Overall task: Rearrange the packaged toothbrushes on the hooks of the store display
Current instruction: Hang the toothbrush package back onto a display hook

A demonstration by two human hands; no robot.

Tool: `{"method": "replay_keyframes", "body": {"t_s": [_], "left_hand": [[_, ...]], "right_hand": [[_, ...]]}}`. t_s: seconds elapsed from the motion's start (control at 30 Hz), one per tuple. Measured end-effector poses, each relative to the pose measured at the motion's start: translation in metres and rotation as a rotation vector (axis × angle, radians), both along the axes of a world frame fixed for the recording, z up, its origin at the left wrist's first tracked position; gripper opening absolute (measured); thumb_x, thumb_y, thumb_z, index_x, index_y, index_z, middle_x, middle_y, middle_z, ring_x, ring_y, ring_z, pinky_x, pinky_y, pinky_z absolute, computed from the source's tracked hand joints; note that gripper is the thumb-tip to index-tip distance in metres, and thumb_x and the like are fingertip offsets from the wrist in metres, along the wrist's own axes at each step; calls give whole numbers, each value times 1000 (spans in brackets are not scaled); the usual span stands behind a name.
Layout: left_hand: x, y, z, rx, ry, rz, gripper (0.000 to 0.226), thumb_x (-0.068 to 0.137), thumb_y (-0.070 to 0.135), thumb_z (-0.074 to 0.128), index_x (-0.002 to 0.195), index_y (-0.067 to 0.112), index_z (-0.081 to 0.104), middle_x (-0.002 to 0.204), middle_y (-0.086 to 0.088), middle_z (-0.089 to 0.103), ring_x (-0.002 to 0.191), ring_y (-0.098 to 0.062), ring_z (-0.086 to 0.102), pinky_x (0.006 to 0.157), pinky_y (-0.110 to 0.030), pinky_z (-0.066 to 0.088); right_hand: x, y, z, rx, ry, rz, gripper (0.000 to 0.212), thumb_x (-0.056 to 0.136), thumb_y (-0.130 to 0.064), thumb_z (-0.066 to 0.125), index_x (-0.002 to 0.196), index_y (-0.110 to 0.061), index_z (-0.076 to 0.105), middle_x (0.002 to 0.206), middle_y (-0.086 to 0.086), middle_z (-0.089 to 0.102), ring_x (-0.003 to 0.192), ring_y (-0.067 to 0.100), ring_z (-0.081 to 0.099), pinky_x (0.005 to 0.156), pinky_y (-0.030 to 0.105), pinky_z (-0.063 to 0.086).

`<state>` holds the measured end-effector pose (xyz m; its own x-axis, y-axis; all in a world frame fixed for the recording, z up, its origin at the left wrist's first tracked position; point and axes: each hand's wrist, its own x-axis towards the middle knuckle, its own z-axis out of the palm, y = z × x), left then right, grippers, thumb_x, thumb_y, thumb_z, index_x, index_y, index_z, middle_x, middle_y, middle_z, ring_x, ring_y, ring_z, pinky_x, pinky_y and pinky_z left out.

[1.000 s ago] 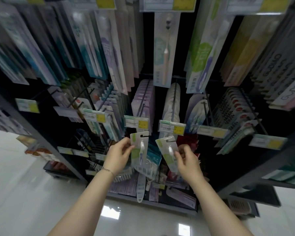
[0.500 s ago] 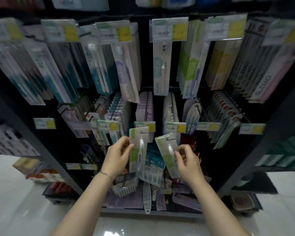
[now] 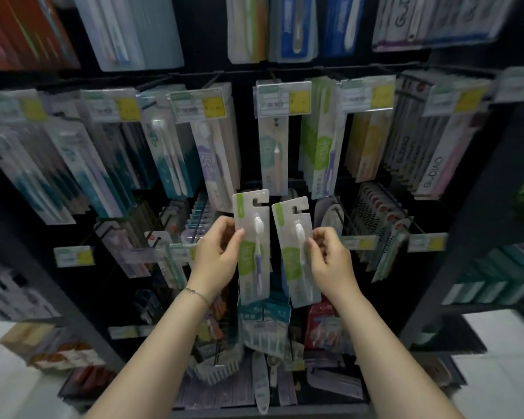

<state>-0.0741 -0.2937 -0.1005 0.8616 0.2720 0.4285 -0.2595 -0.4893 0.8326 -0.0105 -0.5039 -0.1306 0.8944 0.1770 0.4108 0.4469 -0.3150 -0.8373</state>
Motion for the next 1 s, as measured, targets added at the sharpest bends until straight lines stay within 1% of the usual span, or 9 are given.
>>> {"method": "replay_keyframes", "body": {"t_s": [0.2, 0.3, 0.4, 0.6, 0.7, 0.77, 0.87, 0.9, 1.0], "left_hand": [[14, -4, 23, -61, -79, 63, 11, 102, 18, 55, 93, 14, 60, 90, -8, 66, 86, -30, 63, 80, -54, 55], [23, -9, 33, -98, -88, 80, 11, 102, 17, 54, 93, 15, 60, 89, -1, 67, 87, -27, 64, 81, -47, 54], [33, -14, 41, -100, -90, 88, 11, 102, 17, 54, 93, 15, 60, 89, -2, 67, 87, -26, 64, 81, -47, 54], [54, -28, 53, -108, -114, 91, 10, 102, 14, 54, 93, 14, 61, 89, -3, 66, 86, -23, 65, 79, -42, 55], [63, -33, 58, -131, -117, 87, 9, 102, 14, 54, 96, 13, 61, 91, -2, 67, 86, -15, 66, 80, -36, 56], [68, -36, 60, -130, -125, 83, 10, 102, 14, 53, 97, 13, 61, 94, -7, 67, 89, -23, 65, 82, -39, 55], [77, -39, 61, -109, -138, 84, 11, 102, 14, 53, 95, 11, 60, 93, -12, 65, 88, -32, 62, 80, -43, 54], [79, -41, 62, -111, -139, 80, 11, 102, 14, 52, 94, 12, 60, 91, -8, 66, 86, -29, 63, 78, -41, 54], [86, -45, 63, -111, -141, 63, 14, 102, 13, 52, 90, 17, 58, 80, 12, 64, 75, -7, 60, 71, -24, 52]], "right_hand": [[19, -3, 21, 26, 3, -4, 4, 101, -16, 51, 97, -18, 52, 80, -4, 58, 68, -5, 55, 60, 10, 43], [32, -5, 31, 44, -4, -10, 4, 101, -17, 52, 98, -17, 53, 82, -2, 61, 69, 2, 56, 60, 15, 43], [47, -9, 41, 61, -13, -18, 4, 101, -18, 52, 100, -15, 55, 87, -1, 63, 77, 9, 59, 64, 19, 44], [83, -19, 71, 79, -53, -33, 6, 100, -21, 53, 97, -16, 55, 84, 0, 60, 73, 8, 56, 60, 11, 42], [104, -24, 87, 75, -56, -45, 9, 100, -22, 53, 96, -15, 55, 80, 0, 59, 70, 10, 53, 61, 20, 42], [115, -25, 98, 93, -61, -43, 10, 100, -22, 53, 96, -14, 55, 80, 1, 59, 69, 10, 52, 61, 22, 42], [128, -27, 115, 112, -82, -55, 7, 101, -21, 53, 97, -15, 56, 81, -1, 58, 70, 8, 51, 59, 16, 40], [132, -27, 119, 116, -87, -60, 6, 101, -21, 53, 97, -17, 56, 82, -2, 58, 70, 7, 51, 58, 12, 40], [141, -28, 127, 136, -100, -65, 4, 101, -21, 53, 98, -19, 55, 84, -5, 59, 72, 3, 53, 58, 6, 40]]}}
